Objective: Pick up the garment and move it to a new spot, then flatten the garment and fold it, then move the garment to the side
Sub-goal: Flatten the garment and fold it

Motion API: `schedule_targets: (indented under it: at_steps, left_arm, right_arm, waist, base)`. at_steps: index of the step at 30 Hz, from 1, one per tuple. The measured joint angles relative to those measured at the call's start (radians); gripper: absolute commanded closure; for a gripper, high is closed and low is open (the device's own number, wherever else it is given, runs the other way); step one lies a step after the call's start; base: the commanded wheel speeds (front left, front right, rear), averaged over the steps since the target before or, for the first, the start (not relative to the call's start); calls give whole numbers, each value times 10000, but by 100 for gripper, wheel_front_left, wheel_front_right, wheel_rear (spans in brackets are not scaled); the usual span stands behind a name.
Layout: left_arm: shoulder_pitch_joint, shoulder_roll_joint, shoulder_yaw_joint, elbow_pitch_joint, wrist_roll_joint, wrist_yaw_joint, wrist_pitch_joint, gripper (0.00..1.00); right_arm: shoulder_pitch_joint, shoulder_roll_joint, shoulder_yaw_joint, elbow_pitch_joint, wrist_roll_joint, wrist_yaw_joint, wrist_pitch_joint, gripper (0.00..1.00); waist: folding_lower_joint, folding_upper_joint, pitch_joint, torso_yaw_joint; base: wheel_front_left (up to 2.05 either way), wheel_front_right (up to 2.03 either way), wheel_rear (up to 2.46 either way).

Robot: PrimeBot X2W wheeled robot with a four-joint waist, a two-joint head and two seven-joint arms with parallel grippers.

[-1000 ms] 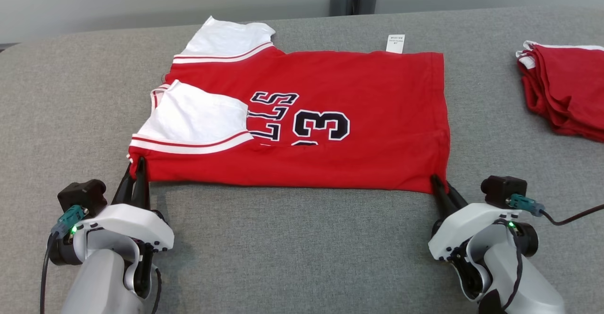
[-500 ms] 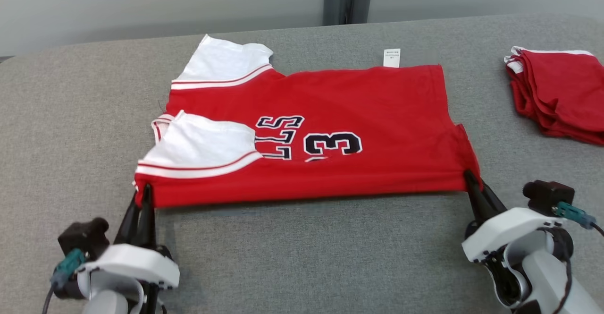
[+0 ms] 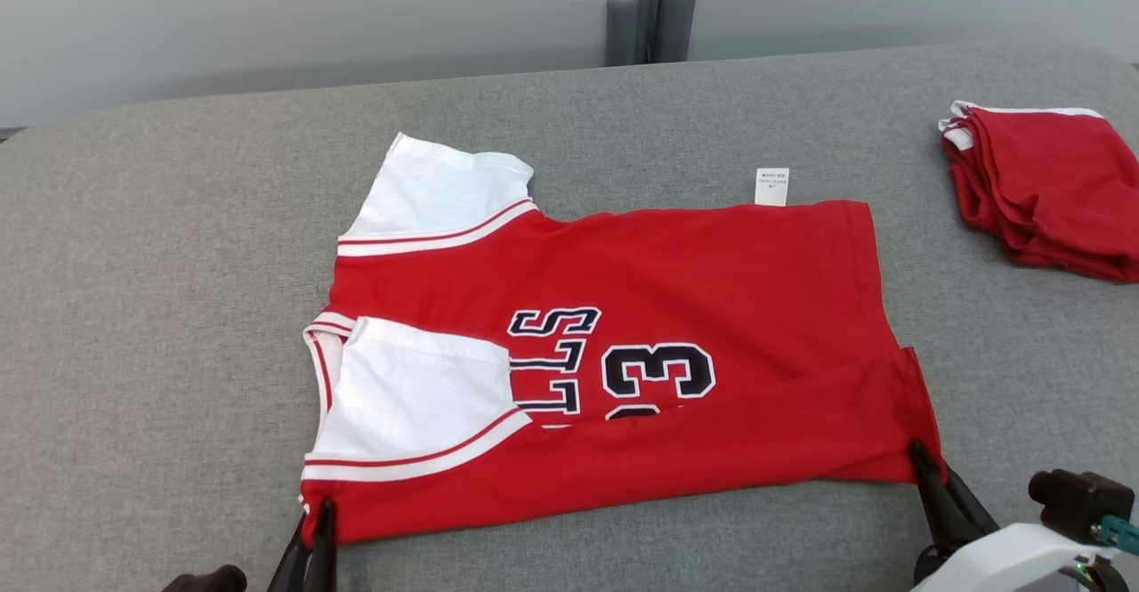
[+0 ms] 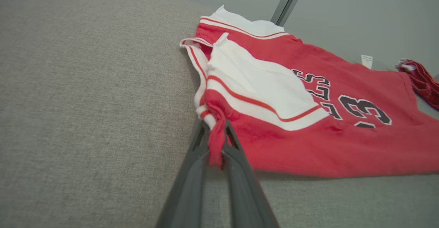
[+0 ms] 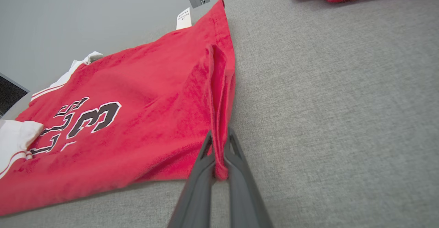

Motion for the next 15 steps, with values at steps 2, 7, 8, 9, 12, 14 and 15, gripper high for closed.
schedule_targets:
  at_steps: [2,7,8,9,12,14,15]
  left_arm:
    - [200,13,-4,-255,-19,59,109,100]
    - [391,130,35,-696,-84,178,351,100]
    - [419,163,42,-742,-84,219,410,100]
    - [453,184,44,-777,-84,228,441,100]
    - [490,209,38,-859,-86,257,539,100]
    - [489,211,54,-865,-88,276,537,83]
    - [489,215,81,-865,-111,301,520,52]
  right_arm:
    - [289,136,-201,-445,-157,0,238,100]
    - [690,401,-591,-1160,-426,0,744,100]
    - [740,447,-650,-1241,-479,0,838,100]
    - [780,481,-704,-1333,-500,0,911,100]
    - [834,594,-828,-1509,-589,0,1024,89]
    - [854,627,-851,-1553,-606,0,1053,18]
    - [877,656,-880,-1609,-658,0,1068,0]
  waist:
    - [0,0,15,-28]
    - [0,0,71,-95]
    - [0,0,73,-107]
    - [0,0,82,-118]
    - [0,-1,105,-143]
    - [0,0,103,-149]
    - [0,0,102,-155]
  base:
    - [0,0,0]
    - [0,0,0]
    - [0,0,0]
    - [0,0,0]
    - [0,0,0]
    - [0,0,0]
    - [0,0,0]
